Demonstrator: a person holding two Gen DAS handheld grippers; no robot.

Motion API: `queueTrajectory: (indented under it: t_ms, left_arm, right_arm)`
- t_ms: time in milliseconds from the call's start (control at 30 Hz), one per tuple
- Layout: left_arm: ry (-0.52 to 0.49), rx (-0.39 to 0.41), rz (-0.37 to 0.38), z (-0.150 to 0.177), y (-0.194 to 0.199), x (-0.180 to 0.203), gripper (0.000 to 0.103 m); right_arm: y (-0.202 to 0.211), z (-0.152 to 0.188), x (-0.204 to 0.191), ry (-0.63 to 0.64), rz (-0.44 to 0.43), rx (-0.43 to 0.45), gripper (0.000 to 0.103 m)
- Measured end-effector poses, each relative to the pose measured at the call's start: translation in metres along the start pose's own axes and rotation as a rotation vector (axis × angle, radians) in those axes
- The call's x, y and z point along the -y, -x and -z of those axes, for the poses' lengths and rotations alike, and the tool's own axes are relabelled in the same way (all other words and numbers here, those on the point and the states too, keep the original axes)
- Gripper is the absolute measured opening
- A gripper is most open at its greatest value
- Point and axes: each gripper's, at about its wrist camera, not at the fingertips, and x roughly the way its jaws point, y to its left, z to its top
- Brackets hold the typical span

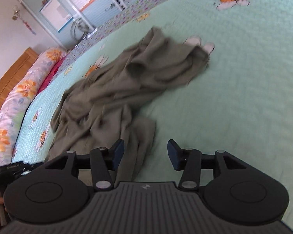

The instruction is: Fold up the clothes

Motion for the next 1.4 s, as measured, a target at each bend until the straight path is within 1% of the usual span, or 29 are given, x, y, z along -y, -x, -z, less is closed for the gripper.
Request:
queueTrajectory:
  t_ms: [33, 100, 167, 200, 233, 267, 300, 333, 367, 400, 533, 667, 700, 767, 833, 867, 933, 967, 1000, 1033, 1100, 1167, 1233, 1267, 1300, 1333, 1367, 1400]
  left_arm:
    - [-0.012, -0.001, -0.003, 0.005, 0.0, 0.005, 0.075]
    - [-0.032, -0.011, 0.005, 0.014, -0.001, 0.015, 0.075]
    - [-0.071, -0.017, 0.025, 0.022, -0.001, 0.026, 0.072]
    - [-0.067, -0.024, 0.038, 0.023, -0.002, 0.028, 0.061]
    - [-0.053, -0.032, 0.052, 0.024, -0.003, 0.029, 0.031]
    - [-0.04, -0.04, 0.067, 0.025, -0.004, 0.029, 0.012]
    - [-0.026, -0.048, 0.081, 0.026, -0.006, 0.029, 0.006]
    - [-0.017, -0.039, 0.093, 0.026, -0.001, 0.029, 0.006]
    - [-0.011, -0.021, 0.105, 0.025, 0.006, 0.029, 0.006]
    - [-0.004, -0.004, 0.116, 0.024, 0.013, 0.029, 0.006]
    - [0.023, 0.066, 0.158, 0.017, 0.041, 0.03, 0.006]
    - [0.078, 0.131, 0.21, -0.001, 0.069, 0.034, 0.006]
    - [0.099, 0.146, 0.23, -0.005, 0.075, 0.033, 0.006]
    - [0.122, 0.158, 0.261, -0.014, 0.08, 0.033, 0.006]
    - [0.128, 0.156, 0.228, -0.022, 0.076, 0.033, 0.006]
    - [0.13, 0.154, 0.203, -0.027, 0.072, 0.032, 0.006]
    - [0.138, 0.142, 0.152, -0.034, 0.056, 0.027, 0.006]
    - [0.158, 0.13, 0.117, -0.036, 0.047, 0.02, 0.006]
    - [0.173, 0.118, 0.094, -0.037, 0.039, 0.013, 0.006]
    - [0.184, 0.106, 0.078, -0.037, 0.031, 0.005, 0.006]
    - [0.22, 0.081, 0.057, -0.034, 0.019, -0.008, 0.006]
    - [0.243, 0.067, 0.073, -0.031, 0.014, -0.02, 0.007]
    - [0.25, 0.066, 0.078, -0.027, 0.01, -0.024, 0.008]
    - [0.253, 0.07, 0.083, -0.026, 0.009, -0.025, 0.008]
    - [0.256, 0.074, 0.083, -0.026, 0.009, -0.025, 0.008]
    - [0.26, 0.076, 0.084, -0.025, 0.009, -0.026, 0.008]
    - [0.266, 0.078, 0.088, -0.024, 0.01, -0.026, 0.008]
    - [0.27, 0.08, 0.093, -0.023, 0.013, -0.026, 0.008]
  right_arm:
    - [-0.002, 0.005, -0.002, -0.012, -0.015, -0.014, 0.05]
    - [-0.007, 0.011, -0.008, -0.032, -0.042, -0.035, 0.05]
    - [-0.013, 0.016, -0.016, -0.044, -0.075, -0.052, 0.05]
    - [-0.016, 0.017, -0.02, -0.041, -0.1, -0.057, 0.05]
    - [-0.019, 0.018, -0.024, -0.034, -0.12, -0.056, 0.05]
    - [-0.023, 0.019, -0.028, -0.023, -0.125, -0.051, 0.05]
    - [-0.025, 0.019, -0.03, -0.008, -0.118, -0.045, 0.046]
    - [-0.026, 0.019, -0.033, -0.001, -0.117, -0.044, 0.039]
    - [-0.026, 0.018, -0.035, 0.001, -0.123, -0.044, 0.012]
    - [-0.024, 0.017, -0.036, -0.008, -0.138, -0.038, 0.002]
    - [0.008, 0.0, -0.047, -0.007, -0.188, 0.066, 0.001]
    - [0.034, -0.033, -0.057, 0.004, -0.219, 0.184, 0.001]
    - [0.038, -0.042, -0.059, 0.005, -0.222, 0.206, 0.001]
    - [0.039, -0.059, -0.065, 0.022, -0.196, 0.247, 0.002]
    - [0.029, -0.073, -0.074, 0.051, -0.182, 0.25, 0.002]
    - [0.021, -0.079, -0.078, 0.069, -0.168, 0.245, 0.003]
    - [0.0, -0.085, -0.083, 0.148, -0.08, 0.242, 0.009]
    - [-0.011, -0.087, -0.082, 0.177, -0.037, 0.229, 0.018]
    - [-0.019, -0.087, -0.078, 0.162, -0.013, 0.213, 0.028]
    - [-0.027, -0.087, -0.072, 0.131, 0.002, 0.196, 0.029]
    - [-0.027, -0.076, -0.061, 0.076, -0.008, 0.189, 0.03]
    - [-0.015, -0.06, -0.058, 0.092, -0.026, 0.198, 0.031]
    - [-0.002, -0.041, -0.063, 0.161, -0.023, 0.196, 0.038]
    - [0.003, -0.03, -0.069, 0.215, -0.008, 0.195, 0.047]
    - [0.004, -0.02, -0.076, 0.275, 0.02, 0.191, 0.058]
    - [0.004, -0.009, -0.083, 0.337, 0.054, 0.185, 0.064]
    - [-0.001, -0.001, -0.09, 0.398, 0.082, 0.174, 0.072]
    - [-0.008, 0.006, -0.096, 0.457, 0.104, 0.16, 0.072]
